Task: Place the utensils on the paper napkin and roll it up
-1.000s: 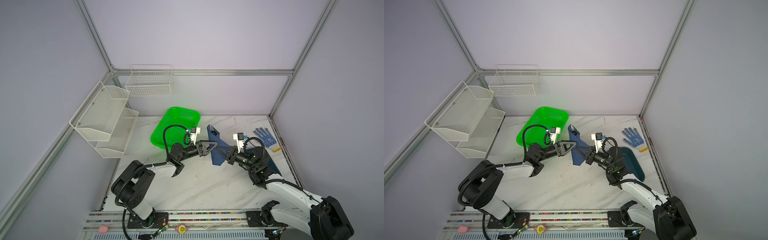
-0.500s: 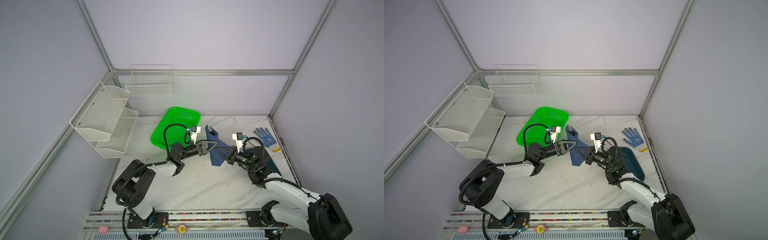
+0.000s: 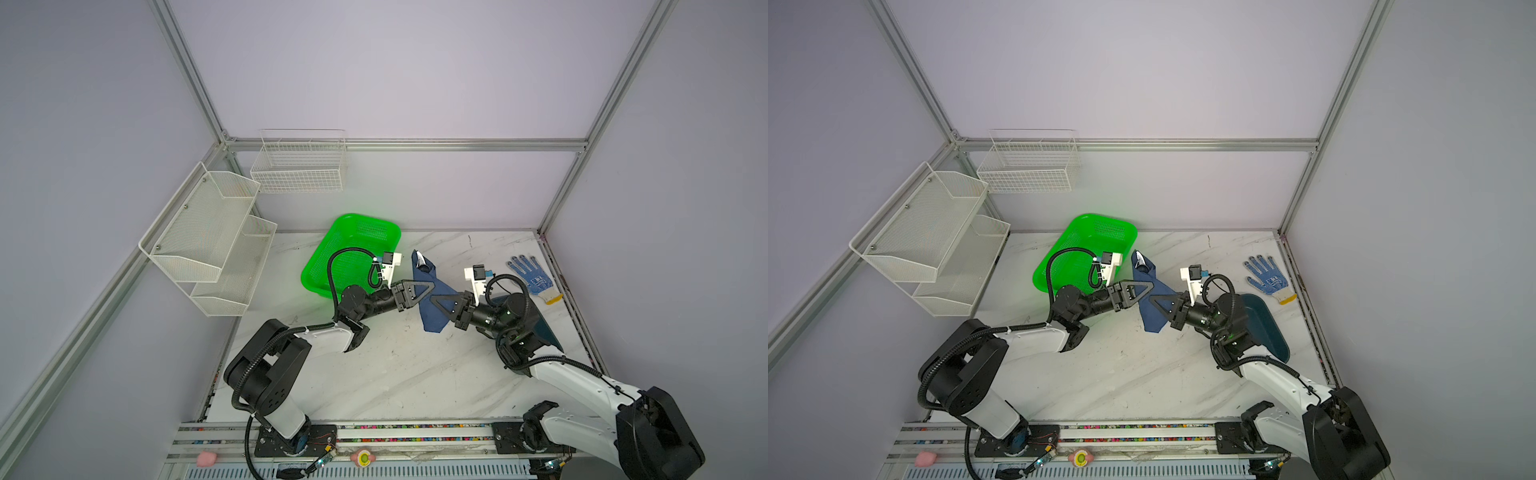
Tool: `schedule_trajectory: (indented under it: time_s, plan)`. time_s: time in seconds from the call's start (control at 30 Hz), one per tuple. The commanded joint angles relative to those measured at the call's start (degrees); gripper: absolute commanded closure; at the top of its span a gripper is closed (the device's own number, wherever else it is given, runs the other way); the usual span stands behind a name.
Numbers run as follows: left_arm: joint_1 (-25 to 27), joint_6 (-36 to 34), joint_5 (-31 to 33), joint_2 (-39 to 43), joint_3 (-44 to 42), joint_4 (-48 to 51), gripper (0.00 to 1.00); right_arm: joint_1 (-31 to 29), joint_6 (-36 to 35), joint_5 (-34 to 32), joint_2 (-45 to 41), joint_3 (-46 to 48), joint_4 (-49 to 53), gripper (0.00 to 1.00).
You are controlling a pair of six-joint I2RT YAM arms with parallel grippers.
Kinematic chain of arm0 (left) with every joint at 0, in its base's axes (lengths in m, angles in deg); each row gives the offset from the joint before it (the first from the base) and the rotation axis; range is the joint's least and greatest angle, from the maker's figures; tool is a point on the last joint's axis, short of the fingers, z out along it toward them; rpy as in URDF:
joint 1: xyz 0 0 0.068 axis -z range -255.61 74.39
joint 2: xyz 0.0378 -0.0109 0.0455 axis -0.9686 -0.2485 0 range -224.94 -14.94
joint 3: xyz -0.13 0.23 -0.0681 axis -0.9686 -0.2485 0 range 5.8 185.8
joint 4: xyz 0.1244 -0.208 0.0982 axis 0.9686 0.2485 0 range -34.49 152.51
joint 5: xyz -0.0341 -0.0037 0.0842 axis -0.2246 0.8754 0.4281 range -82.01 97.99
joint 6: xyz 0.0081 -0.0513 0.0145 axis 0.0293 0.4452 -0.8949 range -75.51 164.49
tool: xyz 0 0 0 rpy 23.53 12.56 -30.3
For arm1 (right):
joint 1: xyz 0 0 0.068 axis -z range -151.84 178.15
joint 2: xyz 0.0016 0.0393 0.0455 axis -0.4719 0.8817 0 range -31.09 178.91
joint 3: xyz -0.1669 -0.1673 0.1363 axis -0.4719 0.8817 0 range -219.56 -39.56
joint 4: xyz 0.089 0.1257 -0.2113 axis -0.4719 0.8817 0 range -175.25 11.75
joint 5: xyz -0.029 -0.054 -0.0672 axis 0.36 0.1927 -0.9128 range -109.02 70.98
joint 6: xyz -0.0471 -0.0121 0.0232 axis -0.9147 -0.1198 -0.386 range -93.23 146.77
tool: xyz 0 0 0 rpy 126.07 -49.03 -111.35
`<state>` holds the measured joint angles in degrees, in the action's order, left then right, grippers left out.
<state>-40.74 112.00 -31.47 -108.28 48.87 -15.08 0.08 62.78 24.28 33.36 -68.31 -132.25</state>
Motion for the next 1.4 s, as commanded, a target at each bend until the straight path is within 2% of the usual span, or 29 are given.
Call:
schedule_trajectory:
  time_s: [0.0, 0.13, 0.37, 0.5, 0.6, 0.77, 1.03, 1.2, 1.37]
  plan:
    - [-0.24, -0.01, 0.44, 1.93, 4.17, -3.68, 0.81, -0.24, 0.73, -0.51, -1.22, -1.71, -3.53, 1.00]
    - [-0.18, -0.02, 0.96, 2.33, 4.13, -3.77, 0.84, -0.29, 0.63, -0.68, -1.56, -1.57, -2.85, 1.00]
    - [-0.22, -0.27, 1.66, 3.82, 4.35, -3.86, 0.86, -0.24, 0.98, -1.72, -2.77, -1.22, -0.10, 0.92]
    - [-0.30, -0.51, 1.93, 4.84, 4.21, -3.86, 0.87, -0.25, 1.21, -3.55, -4.68, -1.17, 3.10, 0.86]
    - [-0.24, -0.62, 2.27, 5.44, 4.13, -3.86, 0.87, -0.27, 1.42, -4.55, -6.04, -1.22, 5.44, 0.77]
    - [-0.24, -0.71, 2.35, 5.78, 4.13, -3.90, 0.87, -0.15, 2.31, -5.09, -7.10, -1.89, 8.53, 0.72]
    - [-0.33, -1.41, 3.15, 6.79, 4.15, -3.68, 0.87, -0.09, 1.76, -11.62, -9.79, -5.59, 25.01, 0.68]
    - [-0.51, -1.67, 3.47, 6.86, 4.40, -3.27, 0.87, -0.14, -0.95, -14.81, -12.04, -8.62, 34.29, 0.66]
    - [-0.68, -2.75, 4.19, 7.44, 4.31, -1.44, 0.88, -0.12, -2.14, -18.77, -16.53, -12.20, 40.51, 0.58]
